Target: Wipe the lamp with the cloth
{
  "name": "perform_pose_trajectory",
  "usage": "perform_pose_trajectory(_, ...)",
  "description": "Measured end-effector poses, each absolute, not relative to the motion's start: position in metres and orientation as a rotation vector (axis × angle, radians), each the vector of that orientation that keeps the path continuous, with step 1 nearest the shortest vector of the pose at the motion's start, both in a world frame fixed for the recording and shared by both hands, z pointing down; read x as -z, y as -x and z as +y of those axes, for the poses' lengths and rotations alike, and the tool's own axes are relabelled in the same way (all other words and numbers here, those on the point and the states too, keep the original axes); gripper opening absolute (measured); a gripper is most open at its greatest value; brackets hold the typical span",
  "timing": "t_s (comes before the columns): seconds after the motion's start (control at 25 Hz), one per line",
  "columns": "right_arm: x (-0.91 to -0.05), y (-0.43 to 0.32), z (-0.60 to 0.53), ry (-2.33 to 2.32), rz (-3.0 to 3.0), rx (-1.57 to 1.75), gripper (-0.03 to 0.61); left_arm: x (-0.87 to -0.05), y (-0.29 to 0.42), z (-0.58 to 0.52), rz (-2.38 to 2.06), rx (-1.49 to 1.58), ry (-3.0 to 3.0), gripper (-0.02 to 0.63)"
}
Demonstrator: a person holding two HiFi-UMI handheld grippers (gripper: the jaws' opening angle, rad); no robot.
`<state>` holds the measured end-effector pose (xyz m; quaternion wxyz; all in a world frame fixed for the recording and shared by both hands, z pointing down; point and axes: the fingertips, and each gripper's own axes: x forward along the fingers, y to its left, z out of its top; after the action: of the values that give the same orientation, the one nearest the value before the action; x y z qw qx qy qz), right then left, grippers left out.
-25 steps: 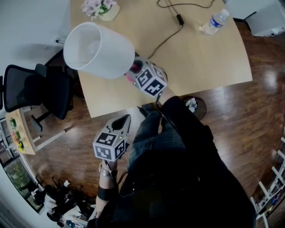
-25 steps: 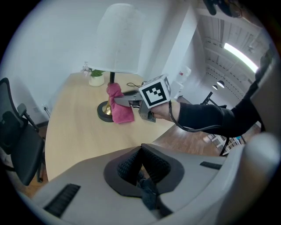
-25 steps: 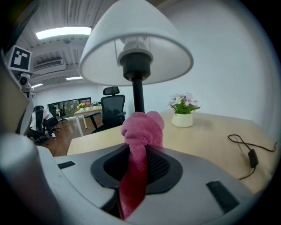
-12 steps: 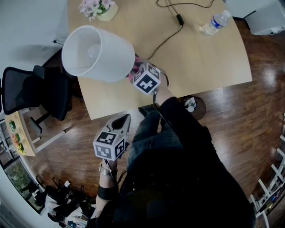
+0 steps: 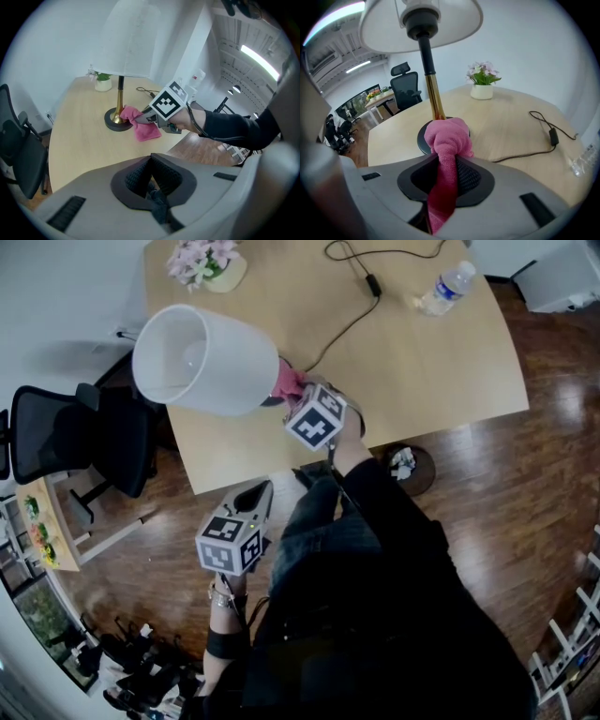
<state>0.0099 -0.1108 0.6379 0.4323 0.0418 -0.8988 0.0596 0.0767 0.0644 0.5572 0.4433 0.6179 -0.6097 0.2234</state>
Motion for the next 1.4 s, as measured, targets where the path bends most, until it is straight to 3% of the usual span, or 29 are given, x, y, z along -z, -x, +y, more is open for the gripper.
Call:
perform_pose_trajectory(0.4, -0.546, 0.031, -0.089, -0.133, -2.735, -0.063, 0.095, -0.553, -0.084, 0.085, -1.536, -0.567, -1.483, -0.008)
perform_pose_trajectory(1.4, -0.654, 0.037, -0.079, -0.690, -2.172, -0.179, 0.095, -0.547, 0.072, 0.164, -1.341, -0.542, -1.833, -0.008)
